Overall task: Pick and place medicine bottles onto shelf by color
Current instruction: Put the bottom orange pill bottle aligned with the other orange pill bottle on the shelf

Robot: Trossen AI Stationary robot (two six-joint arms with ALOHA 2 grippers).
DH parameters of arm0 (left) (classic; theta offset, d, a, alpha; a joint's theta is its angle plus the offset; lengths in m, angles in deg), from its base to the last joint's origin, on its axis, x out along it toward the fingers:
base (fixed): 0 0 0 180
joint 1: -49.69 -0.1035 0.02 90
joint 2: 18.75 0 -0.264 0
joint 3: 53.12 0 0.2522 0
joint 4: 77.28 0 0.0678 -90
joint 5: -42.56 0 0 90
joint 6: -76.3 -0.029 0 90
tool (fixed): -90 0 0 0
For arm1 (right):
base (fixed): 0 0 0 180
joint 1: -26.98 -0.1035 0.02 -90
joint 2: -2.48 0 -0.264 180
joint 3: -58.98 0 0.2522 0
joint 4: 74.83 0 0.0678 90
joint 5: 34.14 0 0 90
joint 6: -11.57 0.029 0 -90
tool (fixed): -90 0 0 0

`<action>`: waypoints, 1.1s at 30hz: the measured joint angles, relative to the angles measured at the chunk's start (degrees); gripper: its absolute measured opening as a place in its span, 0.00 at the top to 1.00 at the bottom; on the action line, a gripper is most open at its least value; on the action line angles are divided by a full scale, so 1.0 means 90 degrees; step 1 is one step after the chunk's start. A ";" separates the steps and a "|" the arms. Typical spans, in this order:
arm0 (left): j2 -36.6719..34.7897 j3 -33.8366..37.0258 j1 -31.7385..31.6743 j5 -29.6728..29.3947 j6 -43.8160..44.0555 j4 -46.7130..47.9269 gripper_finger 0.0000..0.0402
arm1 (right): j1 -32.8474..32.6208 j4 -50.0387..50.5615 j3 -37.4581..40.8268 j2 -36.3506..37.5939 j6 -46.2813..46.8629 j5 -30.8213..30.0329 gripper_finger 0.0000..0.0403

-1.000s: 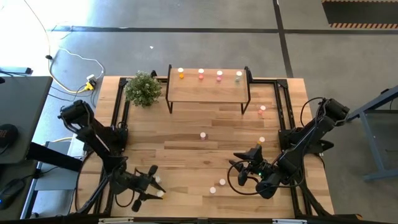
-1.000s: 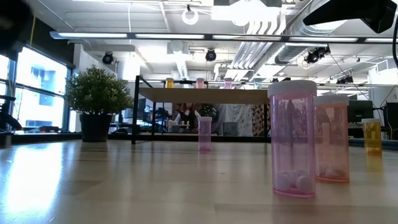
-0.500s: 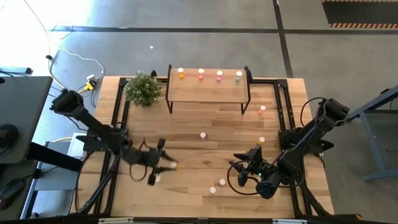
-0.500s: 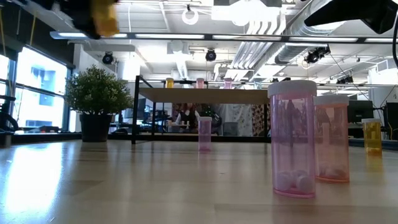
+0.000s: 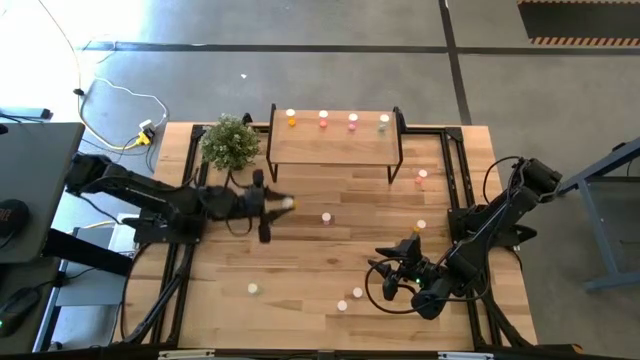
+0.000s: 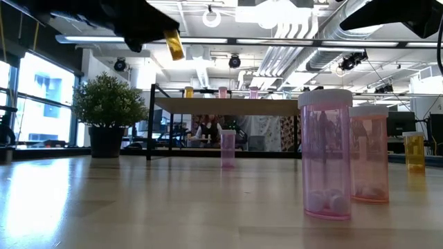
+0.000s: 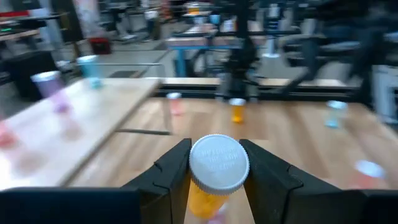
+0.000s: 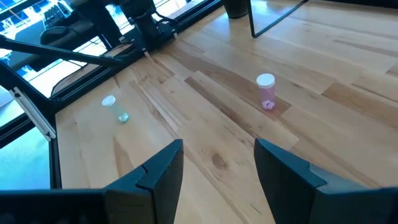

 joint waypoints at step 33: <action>0.1174 -0.2228 -0.4418 0.2407 -0.0381 0.2429 0.70 | 0.0023 0.0004 0.0000 0.0000 -0.0121 -0.0007 0.53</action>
